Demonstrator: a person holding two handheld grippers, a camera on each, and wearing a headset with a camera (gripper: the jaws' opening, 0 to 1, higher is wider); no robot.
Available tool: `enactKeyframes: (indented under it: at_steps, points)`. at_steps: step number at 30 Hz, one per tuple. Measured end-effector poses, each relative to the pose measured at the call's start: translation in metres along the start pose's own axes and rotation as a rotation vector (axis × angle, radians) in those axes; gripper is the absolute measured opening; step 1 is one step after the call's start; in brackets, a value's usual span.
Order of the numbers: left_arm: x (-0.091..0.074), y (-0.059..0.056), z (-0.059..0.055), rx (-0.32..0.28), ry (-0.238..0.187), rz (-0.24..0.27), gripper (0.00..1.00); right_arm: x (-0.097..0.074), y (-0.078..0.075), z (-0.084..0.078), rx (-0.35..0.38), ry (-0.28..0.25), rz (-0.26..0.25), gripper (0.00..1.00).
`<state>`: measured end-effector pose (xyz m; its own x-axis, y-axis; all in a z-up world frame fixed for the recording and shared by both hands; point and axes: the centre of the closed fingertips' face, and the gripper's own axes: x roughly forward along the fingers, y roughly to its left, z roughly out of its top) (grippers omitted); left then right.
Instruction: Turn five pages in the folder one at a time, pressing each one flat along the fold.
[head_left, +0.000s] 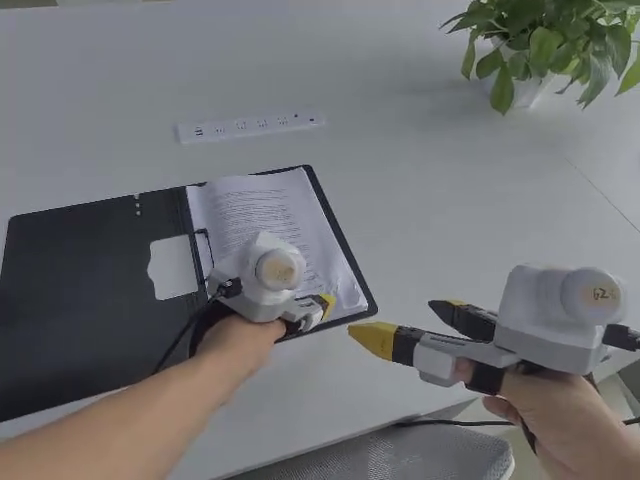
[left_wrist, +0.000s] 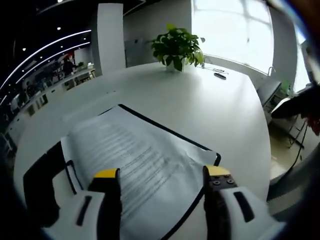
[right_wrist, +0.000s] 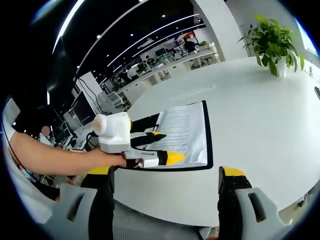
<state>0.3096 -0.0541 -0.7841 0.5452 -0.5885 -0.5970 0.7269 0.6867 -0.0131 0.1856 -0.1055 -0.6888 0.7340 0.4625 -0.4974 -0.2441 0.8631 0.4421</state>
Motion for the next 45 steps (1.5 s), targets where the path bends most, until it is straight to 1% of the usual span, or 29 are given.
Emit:
enactKeyframes:
  at_steps: [2, 5, 6, 7, 8, 9, 10, 15, 21, 23, 29, 32, 35, 36, 37, 38, 42, 45]
  points:
    - [0.004, 0.0, -0.002, -0.003, 0.008, -0.001, 0.66, 0.001, -0.001, 0.0, 0.003, -0.001, -0.002, 0.85]
    - [0.008, 0.003, -0.009, -0.019, 0.033, 0.019, 0.65, 0.002, -0.001, -0.001, 0.009, 0.002, -0.001, 0.85]
    - [0.009, 0.003, -0.012, -0.026, 0.044, 0.018, 0.64, 0.002, -0.002, -0.002, 0.009, 0.004, -0.001, 0.85]
    - [0.01, 0.002, -0.012, -0.029, 0.044, 0.016, 0.64, 0.003, -0.002, -0.003, 0.009, 0.008, -0.002, 0.85]
    - [0.011, 0.001, -0.015, -0.03, 0.053, 0.016, 0.63, 0.003, -0.002, -0.003, 0.01, 0.009, -0.002, 0.85]
    - [0.011, 0.002, -0.017, -0.018, 0.059, 0.022, 0.63, 0.004, -0.003, -0.004, 0.011, 0.01, -0.001, 0.85]
    - [0.011, 0.0, -0.017, -0.015, 0.058, 0.021, 0.62, 0.004, -0.003, -0.004, 0.013, 0.009, -0.002, 0.85]
    - [0.014, 0.002, -0.02, -0.005, 0.064, 0.028, 0.62, 0.008, -0.004, -0.003, 0.018, 0.013, -0.001, 0.84]
    - [0.014, 0.003, -0.02, -0.01, 0.044, 0.026, 0.58, 0.015, -0.004, -0.002, 0.025, 0.01, 0.008, 0.83]
    - [0.015, 0.002, -0.019, 0.0, 0.036, 0.016, 0.56, 0.017, -0.004, -0.001, 0.028, 0.009, 0.013, 0.83]
    - [0.014, 0.002, -0.02, -0.002, 0.021, 0.013, 0.53, 0.026, -0.004, 0.0, 0.04, 0.004, 0.023, 0.82]
    - [0.015, 0.001, -0.019, 0.0, 0.015, 0.007, 0.5, 0.03, -0.004, 0.0, 0.046, 0.004, 0.028, 0.82]
    - [0.015, 0.0, -0.019, -0.003, 0.013, 0.003, 0.48, 0.034, -0.004, 0.0, 0.056, 0.004, 0.035, 0.82]
    - [0.015, -0.001, -0.018, 0.002, 0.008, -0.007, 0.42, 0.036, -0.004, 0.0, 0.06, 0.001, 0.037, 0.81]
    - [0.014, 0.0, -0.017, 0.01, 0.004, -0.003, 0.34, 0.037, -0.004, 0.0, 0.064, 0.001, 0.039, 0.8]
    - [0.013, 0.001, -0.018, 0.002, 0.003, 0.001, 0.32, 0.039, -0.004, 0.0, 0.068, -0.001, 0.043, 0.79]
    - [0.013, 0.001, -0.018, 0.004, -0.005, -0.003, 0.32, 0.048, -0.008, 0.001, 0.096, -0.008, 0.044, 0.77]
    - [0.013, 0.001, -0.017, 0.004, -0.01, -0.002, 0.31, 0.055, -0.011, 0.001, 0.118, -0.014, 0.044, 0.73]
